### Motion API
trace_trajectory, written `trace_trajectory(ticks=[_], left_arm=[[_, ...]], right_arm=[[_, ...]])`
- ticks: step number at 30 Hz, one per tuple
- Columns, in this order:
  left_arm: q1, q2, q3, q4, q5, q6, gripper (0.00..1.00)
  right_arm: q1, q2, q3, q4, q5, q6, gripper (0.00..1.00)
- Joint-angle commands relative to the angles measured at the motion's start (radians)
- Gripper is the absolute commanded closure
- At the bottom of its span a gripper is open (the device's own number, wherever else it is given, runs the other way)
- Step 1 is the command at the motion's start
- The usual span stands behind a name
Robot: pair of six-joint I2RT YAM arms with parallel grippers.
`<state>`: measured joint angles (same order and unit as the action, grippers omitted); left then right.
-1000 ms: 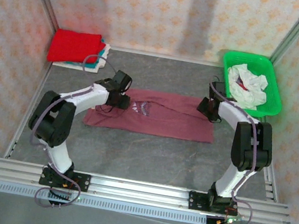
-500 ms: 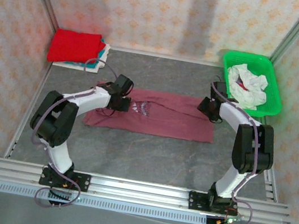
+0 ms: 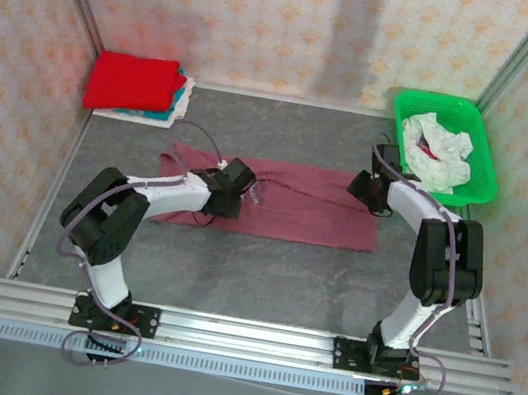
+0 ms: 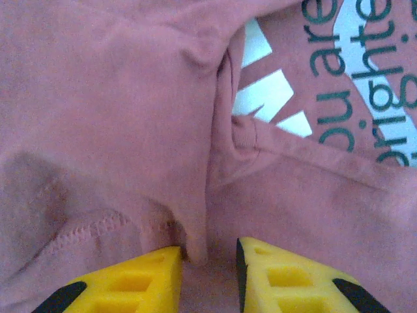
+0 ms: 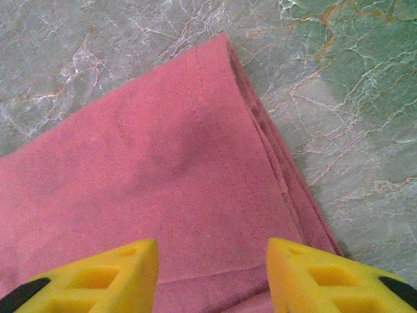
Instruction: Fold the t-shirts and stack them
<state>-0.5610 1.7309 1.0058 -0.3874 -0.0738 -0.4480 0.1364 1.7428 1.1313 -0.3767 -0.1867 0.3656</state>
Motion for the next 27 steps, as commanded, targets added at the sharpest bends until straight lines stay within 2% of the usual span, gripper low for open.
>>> trace_trajectory(ticks=[1, 2, 5, 7, 11, 13, 18, 21, 27], left_arm=[[-0.007, -0.145, -0.019, -0.011, -0.077, -0.019, 0.71], [-0.007, -0.193, -0.017, -0.011, -0.083, -0.005, 0.71], [0.016, -0.299, 0.003, -0.01, -0.091, 0.046, 0.54], [0.075, -0.306, 0.031, -0.016, -0.046, 0.077, 0.53], [0.245, -0.204, 0.073, -0.01, 0.118, 0.069, 0.56], [0.279, -0.153, 0.079, 0.004, 0.151, 0.07, 0.57], [0.286, -0.058, 0.093, 0.011, 0.201, 0.081, 0.58], [0.273, -0.059, 0.069, 0.025, 0.258, 0.114, 0.56], [0.242, -0.031, 0.062, -0.018, 0.255, 0.191, 0.5]], right_arm=[[-0.006, -0.011, -0.001, -0.022, 0.032, -0.017, 0.52], [-0.007, -0.016, 0.001, -0.026, 0.038, -0.02, 0.52], [-0.016, -0.029, 0.006, -0.037, 0.053, -0.022, 0.52], [-0.025, -0.034, 0.006, -0.034, 0.049, -0.016, 0.51], [-0.055, -0.017, 0.015, -0.035, 0.008, 0.011, 0.51], [-0.065, -0.014, 0.018, -0.04, 0.003, 0.018, 0.51], [-0.109, 0.0, 0.018, -0.058, -0.027, 0.033, 0.51], [-0.119, 0.016, 0.025, -0.063, -0.063, 0.03, 0.51], [-0.119, 0.057, 0.032, -0.022, -0.123, 0.021, 0.53]])
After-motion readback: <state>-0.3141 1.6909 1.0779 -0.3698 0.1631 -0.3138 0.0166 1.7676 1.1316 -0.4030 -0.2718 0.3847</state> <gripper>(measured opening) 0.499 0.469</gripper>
